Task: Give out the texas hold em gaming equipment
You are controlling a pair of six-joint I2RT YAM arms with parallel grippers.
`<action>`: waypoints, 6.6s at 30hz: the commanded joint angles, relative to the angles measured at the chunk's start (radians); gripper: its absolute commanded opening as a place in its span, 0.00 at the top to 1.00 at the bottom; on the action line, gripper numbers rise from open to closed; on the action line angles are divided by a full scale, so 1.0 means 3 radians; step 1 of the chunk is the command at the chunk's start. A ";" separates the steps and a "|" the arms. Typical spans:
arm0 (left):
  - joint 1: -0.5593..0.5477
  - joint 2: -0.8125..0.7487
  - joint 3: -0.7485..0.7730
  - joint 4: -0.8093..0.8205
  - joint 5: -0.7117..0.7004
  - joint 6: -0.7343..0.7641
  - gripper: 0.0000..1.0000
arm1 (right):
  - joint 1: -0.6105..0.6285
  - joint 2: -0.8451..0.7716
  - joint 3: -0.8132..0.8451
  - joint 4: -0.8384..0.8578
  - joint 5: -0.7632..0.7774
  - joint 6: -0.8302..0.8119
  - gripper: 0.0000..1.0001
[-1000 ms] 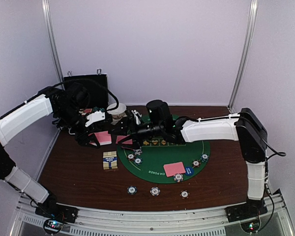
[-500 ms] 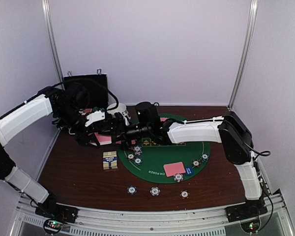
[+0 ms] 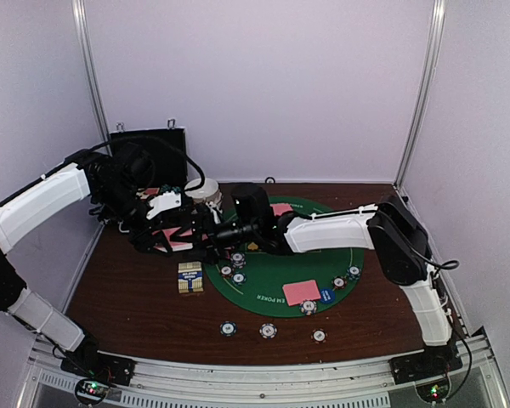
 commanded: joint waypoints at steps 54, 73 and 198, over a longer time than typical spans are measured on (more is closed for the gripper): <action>-0.0001 -0.0095 0.0063 0.0032 0.0053 0.0054 1.00 | 0.0007 -0.0096 0.0110 -0.0278 -0.0081 -0.0133 0.26; -0.0001 -0.0116 0.0035 0.0035 0.0050 0.0054 1.00 | -0.0187 -0.0527 -0.0309 -0.0844 -0.0032 -0.0582 0.59; -0.0001 -0.0259 -0.0377 0.0356 -0.0058 0.0139 1.00 | -0.0059 -0.0708 -0.0331 -0.0918 0.0132 -0.0454 0.42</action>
